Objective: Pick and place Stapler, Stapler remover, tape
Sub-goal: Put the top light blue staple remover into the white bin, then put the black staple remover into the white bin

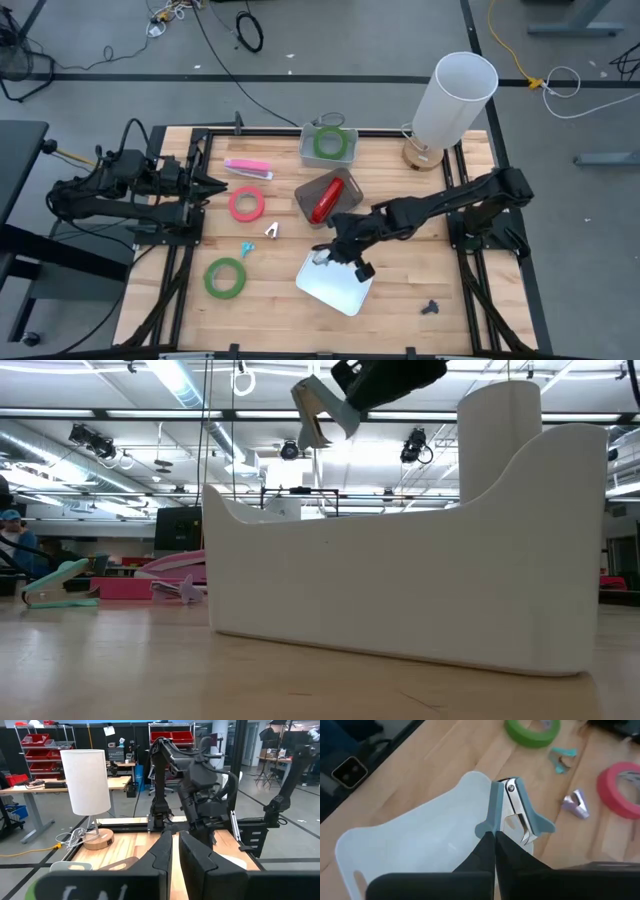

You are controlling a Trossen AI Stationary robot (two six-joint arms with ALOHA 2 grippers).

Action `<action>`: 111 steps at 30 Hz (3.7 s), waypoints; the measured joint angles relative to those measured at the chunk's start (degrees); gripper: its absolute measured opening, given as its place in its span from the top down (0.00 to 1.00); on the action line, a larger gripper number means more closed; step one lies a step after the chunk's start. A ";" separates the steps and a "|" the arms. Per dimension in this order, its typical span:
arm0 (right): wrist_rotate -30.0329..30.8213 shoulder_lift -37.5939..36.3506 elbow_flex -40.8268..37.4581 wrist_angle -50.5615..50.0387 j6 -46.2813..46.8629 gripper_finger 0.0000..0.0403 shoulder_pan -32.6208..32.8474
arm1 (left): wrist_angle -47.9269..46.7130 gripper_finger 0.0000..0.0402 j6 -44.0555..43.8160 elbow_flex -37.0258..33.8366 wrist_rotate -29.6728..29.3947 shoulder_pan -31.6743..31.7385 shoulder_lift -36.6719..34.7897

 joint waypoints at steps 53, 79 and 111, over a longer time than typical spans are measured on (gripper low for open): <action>1.20 -6.38 0.19 -13.37 1.20 0.61 -0.13 | 0.04 0.91 0.00 0.00 -0.02 0.00 0.00; -12.37 -20.75 -19.96 -22.97 19.76 0.63 0.51 | 0.03 0.91 0.00 0.00 -0.02 0.01 0.00; -26.67 -17.42 -25.45 -22.26 30.73 0.65 13.67 | 0.04 0.91 0.00 0.00 -0.01 -0.01 0.00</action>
